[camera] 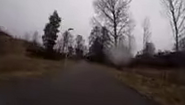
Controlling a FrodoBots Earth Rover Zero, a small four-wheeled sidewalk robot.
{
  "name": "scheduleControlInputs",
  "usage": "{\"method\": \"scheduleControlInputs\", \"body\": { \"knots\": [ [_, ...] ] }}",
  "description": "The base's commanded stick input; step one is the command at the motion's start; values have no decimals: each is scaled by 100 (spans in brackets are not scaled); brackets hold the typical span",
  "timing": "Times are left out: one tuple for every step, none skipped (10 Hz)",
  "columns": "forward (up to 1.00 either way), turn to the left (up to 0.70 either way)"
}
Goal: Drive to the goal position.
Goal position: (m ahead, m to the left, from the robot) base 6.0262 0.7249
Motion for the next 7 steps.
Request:
{"method": "scheduleControlInputs", "body": {
  "knots": [
    [70,0],
    [70,0],
    [70,0],
    [70,0],
    [70,0],
    [70,0],
    [70,0]
  ]
}}
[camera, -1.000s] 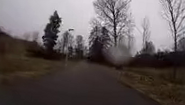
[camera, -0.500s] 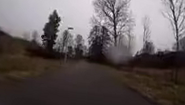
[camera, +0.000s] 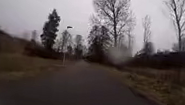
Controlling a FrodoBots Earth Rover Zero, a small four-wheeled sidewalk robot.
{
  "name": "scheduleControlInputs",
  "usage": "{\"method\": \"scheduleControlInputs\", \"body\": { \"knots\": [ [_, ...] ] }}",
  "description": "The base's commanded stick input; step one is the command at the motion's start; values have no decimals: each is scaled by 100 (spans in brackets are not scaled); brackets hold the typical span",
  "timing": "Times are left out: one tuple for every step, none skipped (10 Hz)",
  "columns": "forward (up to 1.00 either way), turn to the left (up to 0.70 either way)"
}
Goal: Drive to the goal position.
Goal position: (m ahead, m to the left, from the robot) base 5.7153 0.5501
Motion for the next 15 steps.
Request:
{"method": "scheduleControlInputs", "body": {
  "knots": [
    [70,0],
    [70,0],
    [70,0],
    [70,0],
    [70,0],
    [70,0],
    [70,0],
    [70,0],
    [70,0],
    [70,0],
    [70,0],
    [70,0],
    [70,0],
    [70,0],
    [70,0]
  ]
}}
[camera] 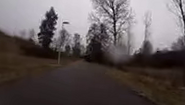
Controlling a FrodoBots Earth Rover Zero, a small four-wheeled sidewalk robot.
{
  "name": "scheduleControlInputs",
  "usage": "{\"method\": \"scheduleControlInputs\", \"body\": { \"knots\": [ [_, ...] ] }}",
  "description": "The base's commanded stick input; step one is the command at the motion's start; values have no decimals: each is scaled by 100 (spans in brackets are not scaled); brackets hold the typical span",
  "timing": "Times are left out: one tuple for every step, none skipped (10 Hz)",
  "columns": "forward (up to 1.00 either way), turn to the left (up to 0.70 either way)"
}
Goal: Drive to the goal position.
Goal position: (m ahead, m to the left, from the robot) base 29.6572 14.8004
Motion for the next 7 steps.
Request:
{"method": "scheduleControlInputs", "body": {
  "knots": [
    [70,0],
    [70,0],
    [70,0],
    [70,0],
    [70,0],
    [70,0],
    [70,0]
  ]
}}
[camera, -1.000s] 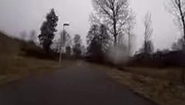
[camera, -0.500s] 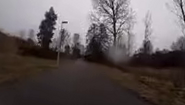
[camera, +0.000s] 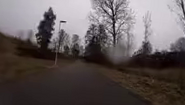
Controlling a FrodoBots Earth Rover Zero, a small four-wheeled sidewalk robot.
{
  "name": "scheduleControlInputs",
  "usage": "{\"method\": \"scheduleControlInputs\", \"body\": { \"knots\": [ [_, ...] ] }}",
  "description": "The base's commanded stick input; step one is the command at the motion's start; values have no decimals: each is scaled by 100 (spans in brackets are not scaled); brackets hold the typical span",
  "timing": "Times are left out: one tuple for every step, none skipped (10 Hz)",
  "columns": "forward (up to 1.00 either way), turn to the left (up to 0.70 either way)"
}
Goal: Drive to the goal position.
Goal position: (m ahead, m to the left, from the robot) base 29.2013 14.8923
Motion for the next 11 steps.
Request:
{"method": "scheduleControlInputs", "body": {
  "knots": [
    [70,0],
    [70,21],
    [70,28],
    [70,34],
    [70,9],
    [70,0],
    [70,0],
    [70,14],
    [70,28],
    [70,34],
    [70,34]
  ]
}}
